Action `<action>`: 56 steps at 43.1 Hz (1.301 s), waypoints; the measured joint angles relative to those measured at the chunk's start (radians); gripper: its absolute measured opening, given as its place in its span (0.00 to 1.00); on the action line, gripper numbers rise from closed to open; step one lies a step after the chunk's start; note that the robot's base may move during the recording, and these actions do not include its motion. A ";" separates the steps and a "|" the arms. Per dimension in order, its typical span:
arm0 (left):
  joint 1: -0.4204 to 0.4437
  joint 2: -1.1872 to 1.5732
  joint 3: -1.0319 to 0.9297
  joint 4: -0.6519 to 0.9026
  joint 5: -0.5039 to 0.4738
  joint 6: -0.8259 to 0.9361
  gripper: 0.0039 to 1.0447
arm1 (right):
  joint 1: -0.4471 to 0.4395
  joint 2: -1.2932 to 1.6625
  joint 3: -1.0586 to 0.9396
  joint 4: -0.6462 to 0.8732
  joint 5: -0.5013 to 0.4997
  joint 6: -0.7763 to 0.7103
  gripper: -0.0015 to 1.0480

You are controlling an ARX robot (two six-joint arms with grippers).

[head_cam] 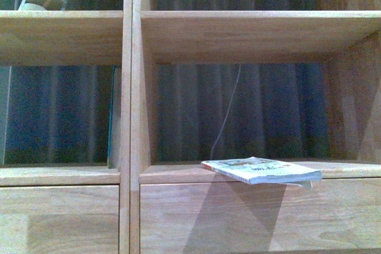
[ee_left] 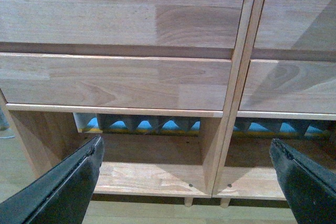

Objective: Organize books on shelf

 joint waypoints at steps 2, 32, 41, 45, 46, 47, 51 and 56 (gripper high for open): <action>0.000 0.000 0.000 0.000 0.000 0.000 0.93 | 0.000 0.000 0.000 0.000 0.000 0.000 0.93; 0.000 0.000 0.000 0.000 0.000 0.000 0.93 | 0.093 0.787 0.505 0.415 -0.336 0.378 0.93; 0.000 0.000 0.000 0.000 0.000 0.000 0.93 | 0.169 1.264 0.817 0.439 -0.190 0.586 0.93; 0.000 0.000 0.000 0.000 0.000 0.000 0.93 | 0.172 1.388 0.908 0.440 -0.154 0.662 0.93; 0.000 0.000 0.000 0.000 0.000 0.000 0.93 | 0.172 1.423 0.937 0.441 -0.144 0.684 0.93; 0.000 0.000 0.000 0.000 0.000 0.000 0.93 | 0.172 1.443 0.954 0.445 -0.135 0.702 0.93; 0.000 0.000 0.000 0.000 0.000 0.000 0.93 | 0.165 1.522 1.027 0.458 -0.119 0.769 0.93; 0.000 0.000 0.000 0.000 0.000 0.000 0.93 | 0.155 1.597 1.102 0.454 -0.106 0.858 0.93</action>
